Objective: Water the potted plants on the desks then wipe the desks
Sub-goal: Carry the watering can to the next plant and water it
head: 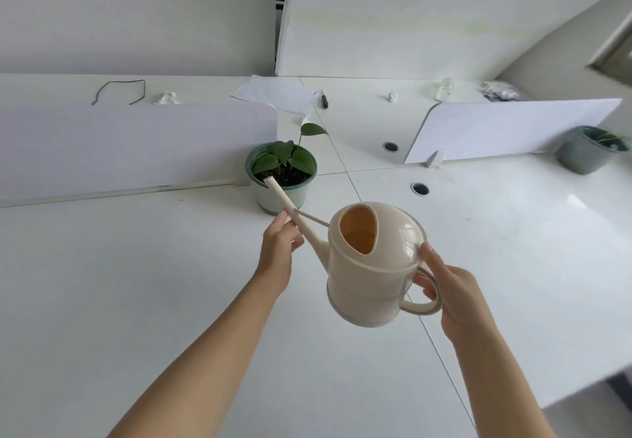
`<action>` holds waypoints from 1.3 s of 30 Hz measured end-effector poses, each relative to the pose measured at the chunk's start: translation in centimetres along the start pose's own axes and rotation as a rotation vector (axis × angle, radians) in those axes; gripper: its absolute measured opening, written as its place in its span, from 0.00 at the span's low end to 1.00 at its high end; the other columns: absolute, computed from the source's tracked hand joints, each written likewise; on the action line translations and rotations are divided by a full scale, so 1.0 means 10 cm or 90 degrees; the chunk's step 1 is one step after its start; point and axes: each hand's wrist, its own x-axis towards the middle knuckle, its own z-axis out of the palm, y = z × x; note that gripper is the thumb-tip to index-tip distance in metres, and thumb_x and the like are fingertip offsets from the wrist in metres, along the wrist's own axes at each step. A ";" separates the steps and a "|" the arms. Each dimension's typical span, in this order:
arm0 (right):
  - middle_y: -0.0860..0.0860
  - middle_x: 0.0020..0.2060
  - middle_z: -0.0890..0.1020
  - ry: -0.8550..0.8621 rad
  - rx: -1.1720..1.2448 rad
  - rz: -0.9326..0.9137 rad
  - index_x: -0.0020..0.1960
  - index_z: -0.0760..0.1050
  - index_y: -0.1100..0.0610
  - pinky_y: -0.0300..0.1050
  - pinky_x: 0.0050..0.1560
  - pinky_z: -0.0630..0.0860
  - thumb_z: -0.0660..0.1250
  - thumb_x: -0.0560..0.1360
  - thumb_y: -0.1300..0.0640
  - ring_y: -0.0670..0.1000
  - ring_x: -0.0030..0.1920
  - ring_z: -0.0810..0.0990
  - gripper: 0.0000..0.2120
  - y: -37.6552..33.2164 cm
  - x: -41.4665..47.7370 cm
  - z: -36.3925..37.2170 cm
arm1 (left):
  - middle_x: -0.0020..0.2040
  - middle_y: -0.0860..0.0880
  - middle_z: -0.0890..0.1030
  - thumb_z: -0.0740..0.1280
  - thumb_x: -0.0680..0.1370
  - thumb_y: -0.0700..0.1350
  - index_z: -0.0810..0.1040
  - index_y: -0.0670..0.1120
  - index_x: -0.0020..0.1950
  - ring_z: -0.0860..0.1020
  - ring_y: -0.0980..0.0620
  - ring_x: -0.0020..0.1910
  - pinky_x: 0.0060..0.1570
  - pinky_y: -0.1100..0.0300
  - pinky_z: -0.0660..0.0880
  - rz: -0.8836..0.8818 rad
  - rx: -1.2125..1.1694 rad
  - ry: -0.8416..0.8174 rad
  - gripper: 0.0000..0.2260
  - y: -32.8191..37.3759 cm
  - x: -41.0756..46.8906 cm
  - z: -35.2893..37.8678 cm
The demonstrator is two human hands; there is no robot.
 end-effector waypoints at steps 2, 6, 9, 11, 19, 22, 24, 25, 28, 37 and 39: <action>0.52 0.36 0.82 0.021 0.005 0.014 0.36 0.76 0.63 0.41 0.44 0.70 0.65 0.72 0.48 0.48 0.44 0.80 0.18 0.01 0.01 0.08 | 0.54 0.47 0.76 0.57 0.73 0.34 0.68 0.43 0.69 0.72 0.48 0.55 0.52 0.60 0.69 -0.005 0.007 -0.008 0.24 0.01 0.13 -0.01; 0.51 0.36 0.83 0.037 0.011 0.021 0.37 0.78 0.61 0.40 0.44 0.69 0.63 0.74 0.48 0.48 0.45 0.80 0.17 0.00 0.03 0.23 | 0.47 0.51 0.76 0.54 0.74 0.32 0.65 0.43 0.71 0.71 0.49 0.54 0.56 0.57 0.69 -0.014 0.018 -0.023 0.24 0.06 0.35 -0.04; 0.46 0.31 0.85 0.029 0.008 0.015 0.36 0.79 0.60 0.41 0.47 0.70 0.63 0.74 0.51 0.48 0.47 0.81 0.16 -0.03 0.03 0.30 | 0.48 0.54 0.75 0.55 0.75 0.32 0.62 0.44 0.73 0.71 0.49 0.56 0.58 0.56 0.68 -0.030 0.008 -0.033 0.25 0.08 0.47 -0.06; 0.46 0.29 0.84 0.029 0.002 0.011 0.33 0.79 0.59 0.43 0.49 0.70 0.63 0.75 0.54 0.49 0.47 0.80 0.15 -0.06 0.02 0.34 | 0.48 0.54 0.75 0.55 0.76 0.33 0.61 0.44 0.73 0.70 0.49 0.58 0.61 0.54 0.67 -0.038 0.001 -0.038 0.25 0.08 0.54 -0.06; 0.49 0.31 0.84 0.038 -0.035 0.006 0.36 0.79 0.61 0.41 0.46 0.68 0.63 0.74 0.61 0.50 0.48 0.80 0.10 -0.21 0.00 0.34 | 0.49 0.55 0.73 0.56 0.75 0.33 0.58 0.45 0.74 0.69 0.49 0.58 0.59 0.54 0.66 -0.082 -0.014 -0.077 0.27 0.04 0.66 -0.02; 0.46 0.29 0.85 0.047 -0.040 0.009 0.36 0.79 0.61 0.41 0.47 0.68 0.63 0.74 0.61 0.50 0.47 0.80 0.10 -0.25 -0.01 0.33 | 0.51 0.55 0.73 0.56 0.75 0.34 0.57 0.45 0.75 0.69 0.49 0.61 0.59 0.54 0.65 -0.100 -0.008 -0.099 0.28 0.04 0.70 0.03; 0.46 0.28 0.84 0.058 -0.037 0.012 0.33 0.80 0.60 0.41 0.46 0.68 0.65 0.73 0.60 0.51 0.47 0.80 0.11 -0.28 0.00 0.32 | 0.58 0.52 0.73 0.57 0.74 0.34 0.57 0.46 0.75 0.68 0.48 0.64 0.60 0.54 0.65 -0.108 0.002 -0.117 0.29 0.04 0.72 0.07; 0.47 0.28 0.84 0.060 -0.036 0.013 0.30 0.81 0.59 0.42 0.46 0.68 0.67 0.71 0.59 0.52 0.46 0.80 0.12 -0.30 0.00 0.31 | 0.61 0.50 0.72 0.57 0.74 0.34 0.57 0.46 0.75 0.68 0.48 0.65 0.60 0.54 0.65 -0.110 0.010 -0.123 0.29 0.05 0.73 0.09; 0.48 0.29 0.84 0.065 -0.032 0.022 0.27 0.81 0.60 0.43 0.46 0.68 0.70 0.63 0.55 0.52 0.45 0.81 0.10 -0.35 0.02 0.30 | 0.63 0.47 0.72 0.56 0.74 0.34 0.62 0.47 0.71 0.69 0.47 0.63 0.57 0.54 0.66 -0.126 0.022 -0.131 0.26 0.07 0.80 0.14; 0.48 0.28 0.84 0.086 0.003 0.017 0.35 0.78 0.61 0.42 0.46 0.68 0.64 0.73 0.59 0.52 0.44 0.80 0.10 -0.36 0.06 0.29 | 0.59 0.46 0.71 0.55 0.72 0.34 0.64 0.45 0.67 0.71 0.48 0.58 0.55 0.54 0.67 -0.132 0.032 -0.163 0.23 0.11 0.87 0.21; 0.48 0.28 0.84 0.086 0.001 0.011 0.34 0.78 0.61 0.42 0.45 0.67 0.64 0.73 0.59 0.52 0.45 0.80 0.10 -0.37 0.06 0.29 | 0.61 0.44 0.71 0.55 0.73 0.34 0.65 0.47 0.63 0.71 0.47 0.60 0.55 0.54 0.67 -0.131 0.033 -0.168 0.20 0.14 0.88 0.23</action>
